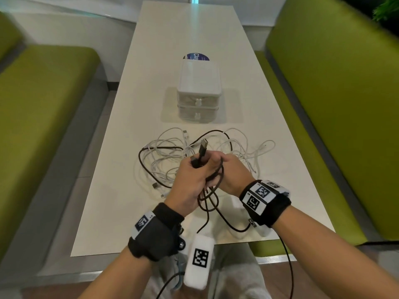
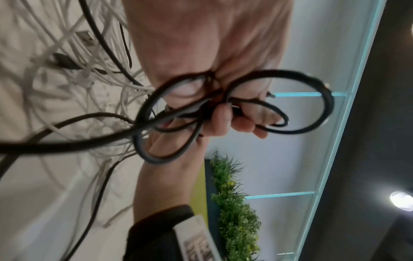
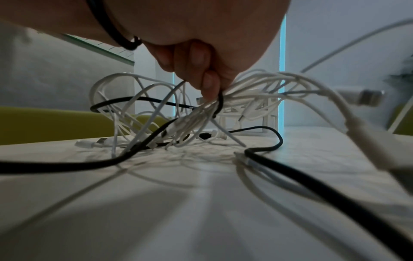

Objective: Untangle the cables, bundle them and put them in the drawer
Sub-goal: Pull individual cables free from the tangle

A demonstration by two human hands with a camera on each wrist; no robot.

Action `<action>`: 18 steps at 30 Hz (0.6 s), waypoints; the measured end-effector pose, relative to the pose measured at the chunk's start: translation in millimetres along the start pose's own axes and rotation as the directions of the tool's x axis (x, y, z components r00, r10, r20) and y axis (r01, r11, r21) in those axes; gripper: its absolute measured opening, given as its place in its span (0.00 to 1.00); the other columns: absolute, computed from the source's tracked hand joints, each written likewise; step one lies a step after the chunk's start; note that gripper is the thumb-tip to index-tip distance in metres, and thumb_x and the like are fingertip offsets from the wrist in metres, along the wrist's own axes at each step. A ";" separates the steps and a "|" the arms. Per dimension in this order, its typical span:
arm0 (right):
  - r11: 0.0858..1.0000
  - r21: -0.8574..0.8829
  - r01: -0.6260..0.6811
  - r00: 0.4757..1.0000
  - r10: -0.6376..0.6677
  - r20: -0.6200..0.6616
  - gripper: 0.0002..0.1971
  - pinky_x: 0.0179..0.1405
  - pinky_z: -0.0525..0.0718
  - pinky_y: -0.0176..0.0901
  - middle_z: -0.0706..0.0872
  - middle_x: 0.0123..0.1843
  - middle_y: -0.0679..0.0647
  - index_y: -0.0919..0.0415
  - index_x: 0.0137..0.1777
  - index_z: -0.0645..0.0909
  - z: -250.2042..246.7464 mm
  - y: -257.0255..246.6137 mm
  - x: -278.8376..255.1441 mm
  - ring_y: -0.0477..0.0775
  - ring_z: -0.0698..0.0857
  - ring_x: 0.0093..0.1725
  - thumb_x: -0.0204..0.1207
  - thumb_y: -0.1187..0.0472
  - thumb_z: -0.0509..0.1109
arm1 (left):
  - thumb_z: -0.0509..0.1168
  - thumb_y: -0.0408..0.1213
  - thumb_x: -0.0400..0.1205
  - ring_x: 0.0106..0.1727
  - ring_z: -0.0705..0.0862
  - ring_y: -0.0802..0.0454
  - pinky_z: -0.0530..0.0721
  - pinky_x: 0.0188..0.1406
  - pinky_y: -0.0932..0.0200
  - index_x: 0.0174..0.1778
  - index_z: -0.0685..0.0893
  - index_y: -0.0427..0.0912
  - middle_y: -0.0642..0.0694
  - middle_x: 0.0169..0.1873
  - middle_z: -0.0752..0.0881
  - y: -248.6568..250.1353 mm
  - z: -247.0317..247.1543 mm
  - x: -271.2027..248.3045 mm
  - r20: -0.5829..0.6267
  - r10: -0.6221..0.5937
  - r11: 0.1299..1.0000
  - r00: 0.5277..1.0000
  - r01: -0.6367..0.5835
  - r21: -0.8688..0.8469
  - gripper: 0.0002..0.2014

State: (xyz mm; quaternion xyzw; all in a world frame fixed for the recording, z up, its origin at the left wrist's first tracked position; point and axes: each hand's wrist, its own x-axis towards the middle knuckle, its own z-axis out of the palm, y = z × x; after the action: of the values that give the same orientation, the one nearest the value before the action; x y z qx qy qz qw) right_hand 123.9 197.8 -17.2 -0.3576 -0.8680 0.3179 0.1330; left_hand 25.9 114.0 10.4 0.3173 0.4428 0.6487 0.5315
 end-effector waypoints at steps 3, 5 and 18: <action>0.988 0.113 -0.107 0.994 0.103 0.038 0.14 0.50 0.85 0.62 0.88 0.48 0.67 0.63 0.61 0.82 4.3 2.8 3.7 0.69 0.87 0.48 0.76 0.63 0.67 | 0.81 0.64 0.56 0.33 0.78 0.52 0.75 0.32 0.60 0.35 0.92 0.48 0.42 0.32 0.80 9.1 -1.5 -2.0 0.026 -0.021 0.999 0.999 0.022 -0.035 0.24; 0.993 0.035 -0.109 0.994 0.108 0.027 0.10 0.38 0.82 0.51 0.86 0.35 0.56 0.56 0.39 0.84 -0.5 6.1 4.4 0.56 0.84 0.34 0.80 0.59 0.64 | 0.81 0.63 0.57 0.27 0.71 0.55 0.65 0.24 0.63 0.35 0.91 0.48 0.44 0.29 0.75 27.2 -3.9 -8.2 0.085 0.006 0.997 0.996 0.001 -0.076 0.23; 0.987 -0.163 -0.011 0.999 0.019 0.050 0.08 0.28 0.66 0.39 0.76 0.27 0.45 0.50 0.49 0.76 -35.3 -14.3 15.4 0.41 0.74 0.29 0.79 0.47 0.66 | 0.68 0.55 0.72 0.26 0.62 0.55 0.55 0.24 0.55 0.37 0.89 0.46 0.41 0.28 0.63 79.8 -24.3 -19.2 0.100 -0.062 0.977 0.993 0.040 0.211 0.16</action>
State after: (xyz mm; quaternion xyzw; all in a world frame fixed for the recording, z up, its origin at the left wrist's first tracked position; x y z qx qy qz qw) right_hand 121.5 217.0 19.0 -0.3655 -0.8914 0.2562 0.0789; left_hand -23.7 86.3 74.5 0.3940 0.4876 0.5669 0.5345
